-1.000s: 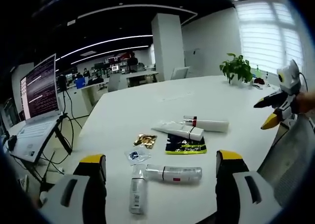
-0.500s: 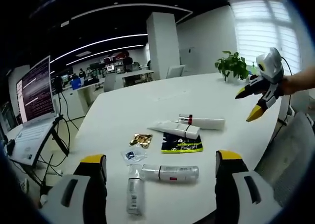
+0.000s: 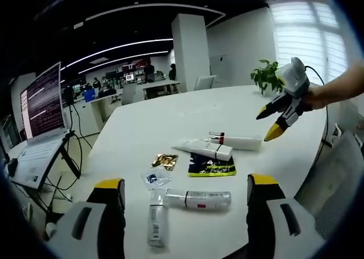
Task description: Arrange the skincare products in the storage area until every visible bottle or jar stands upright without overlapping.
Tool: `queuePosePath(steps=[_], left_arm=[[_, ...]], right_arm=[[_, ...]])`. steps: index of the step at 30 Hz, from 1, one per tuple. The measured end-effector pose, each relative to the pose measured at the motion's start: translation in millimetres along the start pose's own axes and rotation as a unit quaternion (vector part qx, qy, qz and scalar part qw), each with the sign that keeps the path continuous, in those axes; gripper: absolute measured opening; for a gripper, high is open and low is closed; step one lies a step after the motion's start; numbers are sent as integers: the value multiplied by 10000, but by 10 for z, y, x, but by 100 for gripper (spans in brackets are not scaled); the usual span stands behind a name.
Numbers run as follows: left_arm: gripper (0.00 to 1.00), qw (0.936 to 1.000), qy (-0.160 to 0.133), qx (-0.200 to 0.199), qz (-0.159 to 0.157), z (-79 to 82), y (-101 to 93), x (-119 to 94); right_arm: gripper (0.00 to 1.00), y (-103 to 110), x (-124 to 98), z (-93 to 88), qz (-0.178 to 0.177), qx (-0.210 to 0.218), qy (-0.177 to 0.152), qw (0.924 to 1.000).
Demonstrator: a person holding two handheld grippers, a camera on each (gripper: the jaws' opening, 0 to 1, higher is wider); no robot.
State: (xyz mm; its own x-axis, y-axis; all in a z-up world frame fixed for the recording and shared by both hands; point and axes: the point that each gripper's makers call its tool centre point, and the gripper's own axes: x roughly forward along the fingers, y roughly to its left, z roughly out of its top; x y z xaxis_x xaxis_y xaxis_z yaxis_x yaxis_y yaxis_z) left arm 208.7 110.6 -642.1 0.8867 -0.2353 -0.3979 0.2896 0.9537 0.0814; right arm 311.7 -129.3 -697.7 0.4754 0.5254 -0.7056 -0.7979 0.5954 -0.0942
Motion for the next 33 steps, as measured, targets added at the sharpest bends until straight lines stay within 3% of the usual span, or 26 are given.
queuePosePath(steps=[22, 33], left_arm=[[81, 10000, 35, -39, 73, -22, 87, 37], [82, 9999, 89, 48, 103, -31, 74, 46]], right_arm=[[53, -38, 625, 27, 224, -7, 384, 9990], [48, -32, 755, 72, 290, -59, 485, 9984]])
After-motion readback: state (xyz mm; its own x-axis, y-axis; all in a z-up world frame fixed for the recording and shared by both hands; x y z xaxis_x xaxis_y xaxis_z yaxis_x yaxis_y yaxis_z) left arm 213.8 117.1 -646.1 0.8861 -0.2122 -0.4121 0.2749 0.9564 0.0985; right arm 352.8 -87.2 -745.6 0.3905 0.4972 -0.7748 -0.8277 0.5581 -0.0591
